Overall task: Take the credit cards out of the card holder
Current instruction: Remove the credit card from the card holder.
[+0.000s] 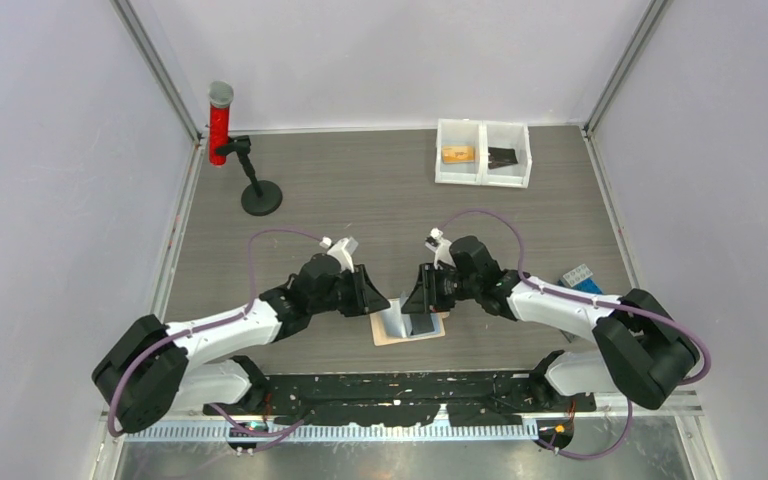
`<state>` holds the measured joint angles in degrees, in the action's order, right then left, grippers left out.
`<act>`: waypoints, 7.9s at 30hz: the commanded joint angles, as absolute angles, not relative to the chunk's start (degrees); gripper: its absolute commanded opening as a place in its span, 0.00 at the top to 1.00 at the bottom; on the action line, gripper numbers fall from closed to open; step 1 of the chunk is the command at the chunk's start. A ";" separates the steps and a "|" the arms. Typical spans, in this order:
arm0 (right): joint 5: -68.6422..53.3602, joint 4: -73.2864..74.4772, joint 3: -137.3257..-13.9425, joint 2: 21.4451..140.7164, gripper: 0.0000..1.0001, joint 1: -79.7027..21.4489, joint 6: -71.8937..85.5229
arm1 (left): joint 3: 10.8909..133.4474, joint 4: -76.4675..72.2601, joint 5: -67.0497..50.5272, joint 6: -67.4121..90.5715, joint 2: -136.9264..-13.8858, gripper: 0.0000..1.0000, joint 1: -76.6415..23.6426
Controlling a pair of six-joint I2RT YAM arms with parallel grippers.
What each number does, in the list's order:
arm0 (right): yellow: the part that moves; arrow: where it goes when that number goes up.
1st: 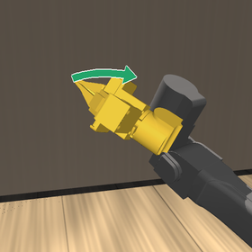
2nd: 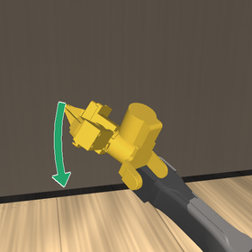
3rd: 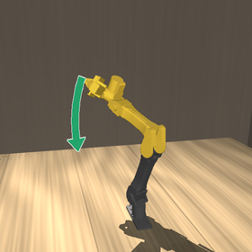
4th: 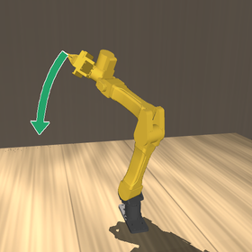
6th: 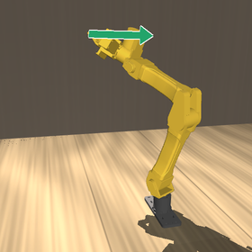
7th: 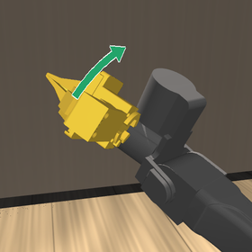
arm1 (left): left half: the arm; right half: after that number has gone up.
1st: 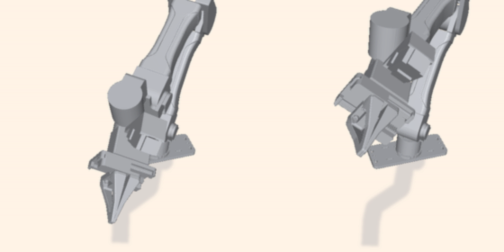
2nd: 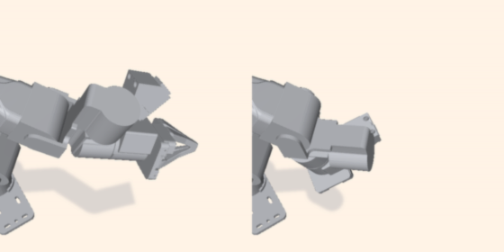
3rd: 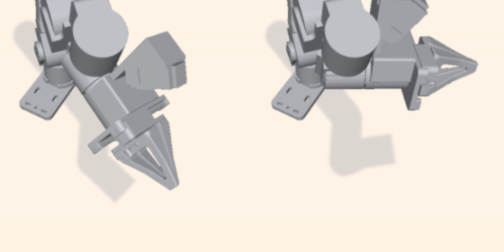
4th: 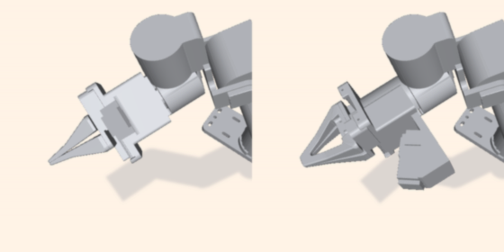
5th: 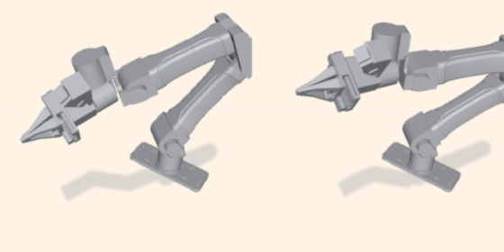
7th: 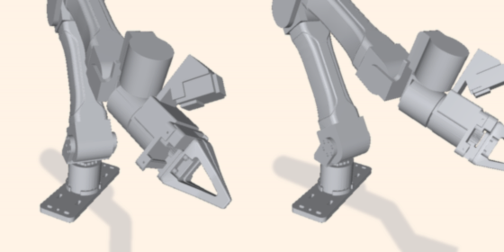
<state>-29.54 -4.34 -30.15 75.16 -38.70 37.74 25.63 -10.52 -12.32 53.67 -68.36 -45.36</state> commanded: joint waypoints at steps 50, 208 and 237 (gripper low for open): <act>-24.55 -6.92 -34.00 81.40 0.63 -41.54 37.88 | 27.02 -11.35 -11.91 49.66 -78.98 0.90 -45.64; -33.22 -11.93 -26.11 77.46 0.95 -34.19 34.50 | 31.13 -11.29 -10.86 49.63 -83.34 0.85 -49.31; -32.16 -11.03 -27.11 78.62 0.94 -34.16 34.72 | 29.82 -14.30 -11.82 50.62 -84.00 0.85 -49.31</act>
<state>-34.17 -11.70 -26.13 81.01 -34.28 35.73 30.06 -12.71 -11.66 50.61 -85.41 -49.06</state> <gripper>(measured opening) 0.077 0.137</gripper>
